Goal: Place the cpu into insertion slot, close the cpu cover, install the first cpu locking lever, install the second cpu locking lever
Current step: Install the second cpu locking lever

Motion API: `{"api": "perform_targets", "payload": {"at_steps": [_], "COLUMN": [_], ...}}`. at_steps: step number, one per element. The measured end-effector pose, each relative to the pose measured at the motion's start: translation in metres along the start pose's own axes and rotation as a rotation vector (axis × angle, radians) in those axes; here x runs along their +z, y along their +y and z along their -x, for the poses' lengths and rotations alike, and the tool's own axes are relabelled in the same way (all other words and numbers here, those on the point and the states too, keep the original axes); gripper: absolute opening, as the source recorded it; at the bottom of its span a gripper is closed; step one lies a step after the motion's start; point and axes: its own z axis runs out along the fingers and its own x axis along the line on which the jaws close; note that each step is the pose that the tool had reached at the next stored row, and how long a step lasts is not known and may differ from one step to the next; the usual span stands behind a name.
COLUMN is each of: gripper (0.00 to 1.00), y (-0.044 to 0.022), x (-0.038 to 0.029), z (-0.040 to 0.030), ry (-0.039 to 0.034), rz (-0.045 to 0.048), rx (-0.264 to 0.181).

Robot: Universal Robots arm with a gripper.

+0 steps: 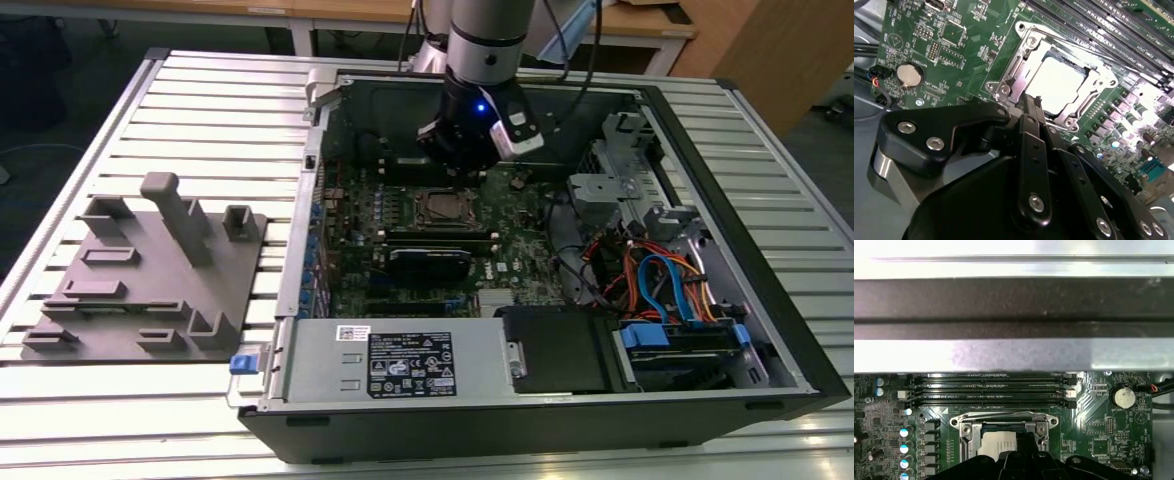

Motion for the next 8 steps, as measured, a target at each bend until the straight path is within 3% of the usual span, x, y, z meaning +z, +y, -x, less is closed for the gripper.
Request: {"api": "perform_targets", "payload": {"at_steps": [8], "gripper": [0.1], "y": [-0.0074], "x": [-0.0002], "z": [0.0002], "ry": [0.0001], "rz": [-0.0002], "rx": [0.0]}}
